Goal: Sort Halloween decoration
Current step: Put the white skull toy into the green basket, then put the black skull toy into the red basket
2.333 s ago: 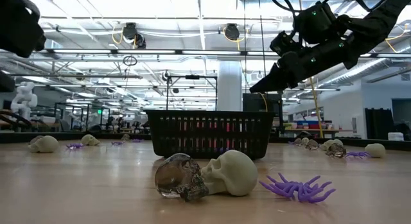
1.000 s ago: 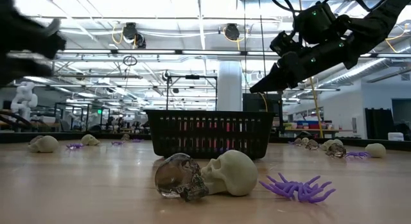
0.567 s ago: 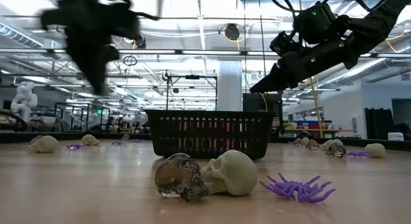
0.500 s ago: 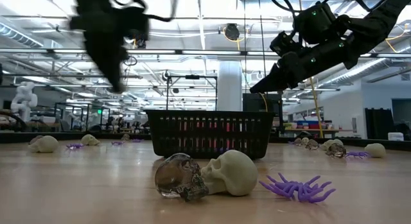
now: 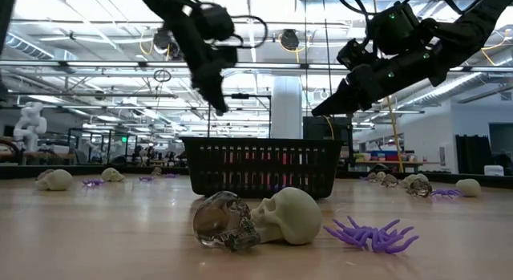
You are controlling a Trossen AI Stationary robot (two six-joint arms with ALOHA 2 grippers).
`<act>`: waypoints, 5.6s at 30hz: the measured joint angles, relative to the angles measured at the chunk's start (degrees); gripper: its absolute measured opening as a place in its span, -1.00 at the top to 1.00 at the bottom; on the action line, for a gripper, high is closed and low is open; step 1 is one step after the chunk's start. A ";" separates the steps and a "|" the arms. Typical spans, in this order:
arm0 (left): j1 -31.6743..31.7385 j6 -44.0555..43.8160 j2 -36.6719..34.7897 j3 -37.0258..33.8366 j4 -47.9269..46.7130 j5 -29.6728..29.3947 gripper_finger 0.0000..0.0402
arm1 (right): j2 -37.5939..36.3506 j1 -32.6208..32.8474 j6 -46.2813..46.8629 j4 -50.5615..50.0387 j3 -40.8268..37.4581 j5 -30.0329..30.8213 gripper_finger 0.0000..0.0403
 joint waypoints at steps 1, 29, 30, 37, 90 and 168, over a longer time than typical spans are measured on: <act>0.69 1.39 2.20 2.08 -0.54 0.38 0.80 | 0.00 0.01 -0.01 0.00 0.00 0.00 1.00; 7.64 16.37 32.33 25.84 -7.02 0.62 0.80 | 0.02 -0.01 0.07 -3.02 0.00 1.66 1.00; 7.62 16.31 32.29 25.84 -6.63 0.66 0.80 | 0.02 -0.01 0.07 -3.02 0.00 1.66 1.00; 7.54 15.79 32.29 25.84 -5.01 0.67 0.33 | 0.02 -0.01 0.10 -3.02 0.00 1.66 1.00; -9.14 -1.33 -10.31 -51.32 83.30 1.70 1.00 | -0.04 7.24 22.12 -55.87 10.73 7.69 0.48; -10.61 -3.67 -10.25 -62.29 101.42 1.75 1.00 | 38.69 0.62 4.10 -50.91 51.89 4.07 0.55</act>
